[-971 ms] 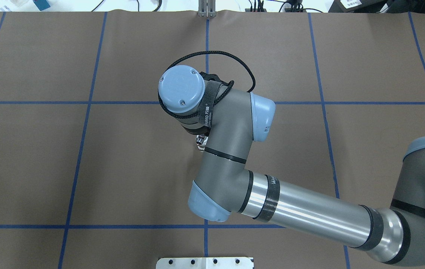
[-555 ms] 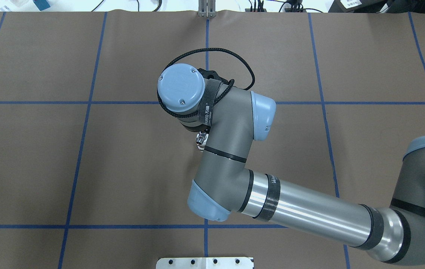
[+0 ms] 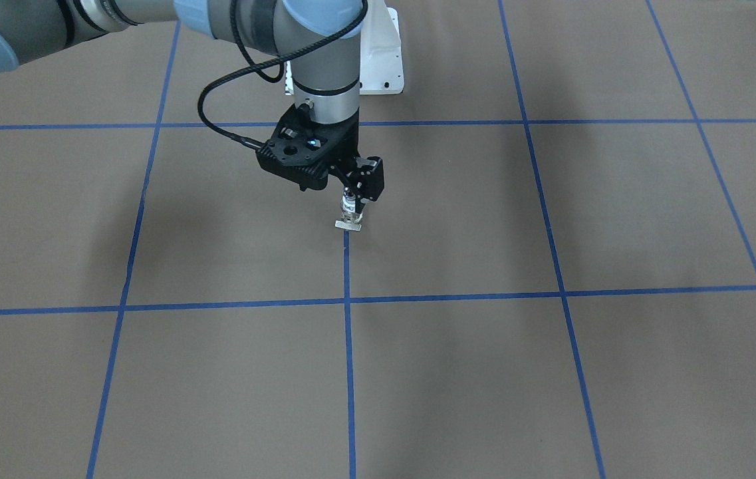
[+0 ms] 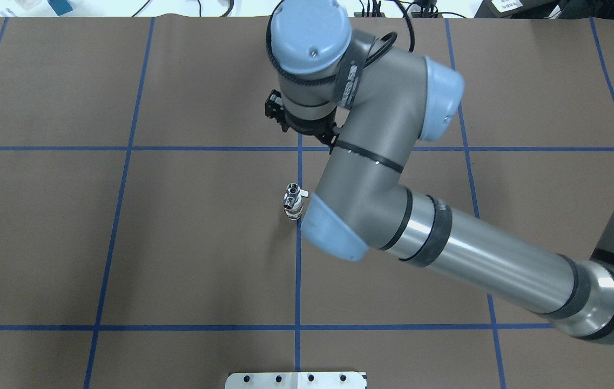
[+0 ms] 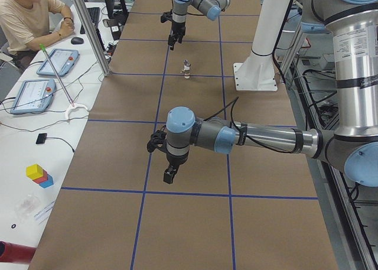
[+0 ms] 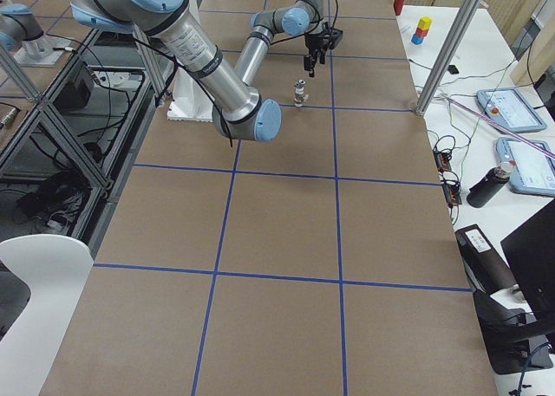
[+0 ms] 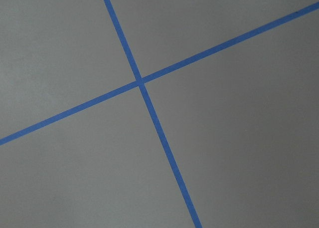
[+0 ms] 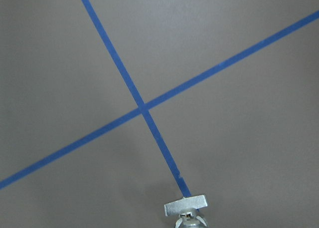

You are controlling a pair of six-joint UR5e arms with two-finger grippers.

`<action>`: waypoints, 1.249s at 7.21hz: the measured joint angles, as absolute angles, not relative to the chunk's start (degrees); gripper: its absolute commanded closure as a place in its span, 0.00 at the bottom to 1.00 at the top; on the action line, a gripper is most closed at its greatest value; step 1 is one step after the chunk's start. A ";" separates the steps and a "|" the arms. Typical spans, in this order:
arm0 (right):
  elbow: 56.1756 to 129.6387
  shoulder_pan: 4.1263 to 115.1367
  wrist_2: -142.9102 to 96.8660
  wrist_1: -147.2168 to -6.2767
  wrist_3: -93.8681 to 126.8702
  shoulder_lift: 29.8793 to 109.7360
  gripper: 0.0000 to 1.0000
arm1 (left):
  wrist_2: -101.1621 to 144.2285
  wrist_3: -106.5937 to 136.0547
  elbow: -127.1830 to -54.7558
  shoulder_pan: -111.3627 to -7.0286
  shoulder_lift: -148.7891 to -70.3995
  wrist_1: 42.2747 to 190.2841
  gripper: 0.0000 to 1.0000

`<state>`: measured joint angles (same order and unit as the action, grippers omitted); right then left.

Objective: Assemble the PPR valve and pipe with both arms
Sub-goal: 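Open the right gripper and withdraw the right arm from the assembly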

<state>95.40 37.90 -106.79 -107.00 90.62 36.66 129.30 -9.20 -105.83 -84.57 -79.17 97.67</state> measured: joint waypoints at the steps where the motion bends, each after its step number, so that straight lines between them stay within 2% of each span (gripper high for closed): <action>1: 98.01 42.25 -109.92 -108.35 85.99 39.17 0.00 | 129.29 -9.20 -104.57 -84.55 -79.13 97.66 0.00; 4: 104.21 57.33 -119.17 -109.14 61.04 51.99 0.00 | 133.58 -8.95 -101.30 -88.53 -79.19 96.31 0.00; 9: 104.21 74.03 -124.22 -107.01 18.24 73.86 0.00 | 139.39 -9.14 -101.87 -93.31 -79.27 91.22 0.00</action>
<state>104.21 74.03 -124.22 -107.01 18.24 73.86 139.39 -9.14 -101.87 -93.31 -79.27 91.22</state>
